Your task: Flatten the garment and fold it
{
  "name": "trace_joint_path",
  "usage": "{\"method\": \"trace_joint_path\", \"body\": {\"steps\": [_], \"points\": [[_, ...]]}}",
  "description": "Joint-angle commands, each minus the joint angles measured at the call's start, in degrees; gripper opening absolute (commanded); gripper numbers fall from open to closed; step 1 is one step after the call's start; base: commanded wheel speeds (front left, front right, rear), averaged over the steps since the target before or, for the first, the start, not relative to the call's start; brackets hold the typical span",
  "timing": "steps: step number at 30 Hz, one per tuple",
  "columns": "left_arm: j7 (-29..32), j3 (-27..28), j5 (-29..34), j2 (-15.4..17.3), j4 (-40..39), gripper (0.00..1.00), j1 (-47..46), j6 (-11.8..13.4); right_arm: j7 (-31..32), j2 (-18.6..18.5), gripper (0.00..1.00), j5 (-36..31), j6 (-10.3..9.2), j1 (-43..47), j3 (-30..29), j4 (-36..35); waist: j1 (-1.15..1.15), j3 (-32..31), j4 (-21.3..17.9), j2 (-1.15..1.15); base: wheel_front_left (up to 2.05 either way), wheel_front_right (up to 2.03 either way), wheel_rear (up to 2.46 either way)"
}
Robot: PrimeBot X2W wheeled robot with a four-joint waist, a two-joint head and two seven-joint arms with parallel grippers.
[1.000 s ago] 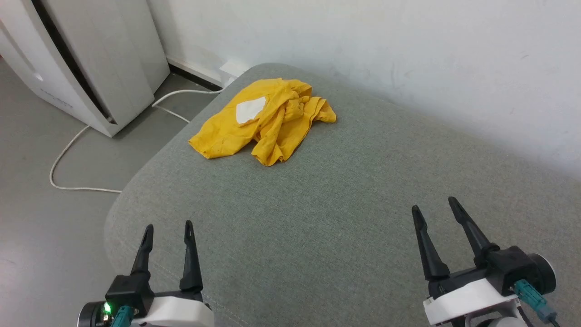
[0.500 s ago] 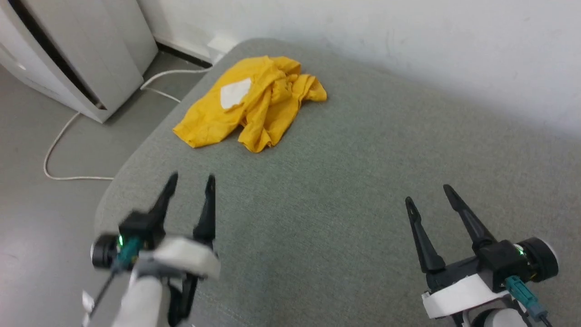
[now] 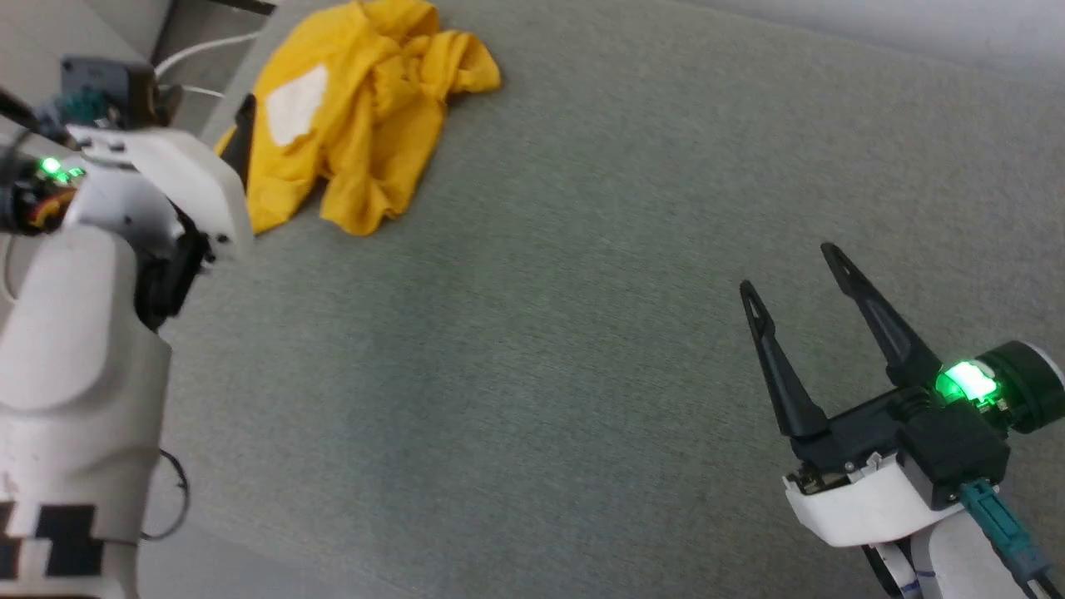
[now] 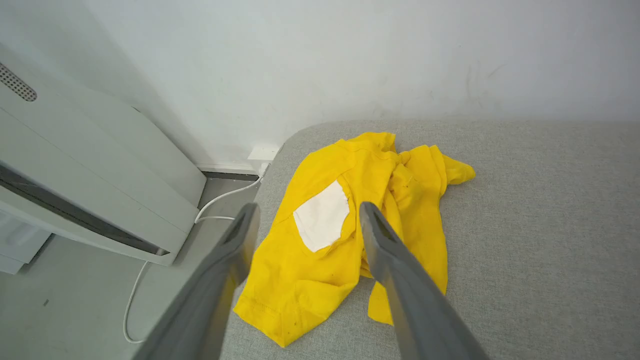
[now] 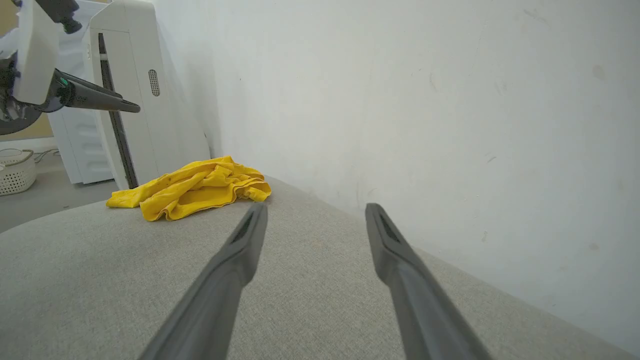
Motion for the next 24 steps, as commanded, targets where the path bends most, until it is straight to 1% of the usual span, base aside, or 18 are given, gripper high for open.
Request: {"method": "trace_joint_path", "body": {"steps": [1,2,3,5,8,11,13,15,18,22,23,24], "points": [[2.24,-2.41,-2.68,1.12,1.61,1.0,-2.51,-0.38,-0.09,0.12,1.0,-0.32,-0.11,-1.16,0.22,-1.04,-0.02,7.8,-7.69,0.0,0.0,0.0,0.0],[3.73,-4.37,-4.95,2.18,2.3,1.0,-3.97,-0.39,-0.03,0.19,1.0,-0.37,-0.11,-1.54,0.19,-1.57,-0.02,8.57,-8.38,0.0,0.0,0.0,0.0],[3.73,-4.37,-4.95,2.18,2.3,1.0,-3.97,-0.39,-0.03,0.19,1.0,-0.37,-0.11,-1.54,0.19,-1.57,-0.02,8.57,-8.38,0.0,0.0,0.0,0.0],[5.87,-9.1,-9.99,5.21,2.21,1.0,-6.39,-0.4,0.14,0.47,1.0,-0.25,-0.11,-2.11,0.0,-2.43,-0.02,10.26,-9.92,0.0,0.0,0.0,0.0],[10.54,-14.71,-16.91,10.06,2.5,1.0,-8.86,-0.41,0.21,0.19,1.0,-0.4,-0.11,-2.49,-0.73,-2.42,-0.02,12.48,-11.73,0.0,0.0,0.0,0.0],[16.65,-17.36,-23.25,13.71,3.89,1.0,-10.72,-0.42,0.11,0.38,1.0,-0.29,-0.11,-2.64,-1.3,-2.5,-0.02,14.27,-13.17,0.0,0.0,0.0,0.0],[21.63,-17.59,-27.61,14.81,5.79,1.0,-11.44,-0.42,0.03,0.63,1.0,-0.29,-0.11,-2.75,-1.4,-2.47,-0.02,15.02,-13.85,0.0,0.0,0.0,0.0],[25.48,-17.52,-30.64,15.53,7.3,1.0,-12.11,-0.42,-0.04,1.09,1.0,-0.28,-0.11,-2.78,-1.46,-2.32,-0.02,15.46,-14.34,0.0,0.0,0.0,0.0],[28.46,-17.84,-33.69,17.13,8.04,1.0,-12.6,-0.42,-0.12,1.37,1.0,-0.39,-0.11,-3.16,-1.05,-2.0,-0.02,15.99,-15.13,0.0,0.0,0.0,0.0],[31.85,-19.98,-37.22,18.79,8.02,1.0,-11.2,-0.42,-0.2,1.64,1.0,-0.47,-0.11,-3.53,-1.57,-2.02,-0.02,16.4,-15.27,0.0,0.0,0.0,0.0],[32.86,-20.26,-38.49,18.93,7.99,0.71,-10.77,-0.42,-0.21,1.72,1.0,-0.53,-0.11,-3.58,-1.7,-2.0,-0.02,16.46,-15.2,0.0,0.0,0.0,0.0],[33.51,-20.46,-39.67,19.07,7.86,0.23,-10.42,-0.42,-0.22,1.8,1.0,-0.62,-0.11,-3.63,-1.8,-1.91,-0.02,16.44,-15.12,0.0,0.0,0.0,0.0]]}}
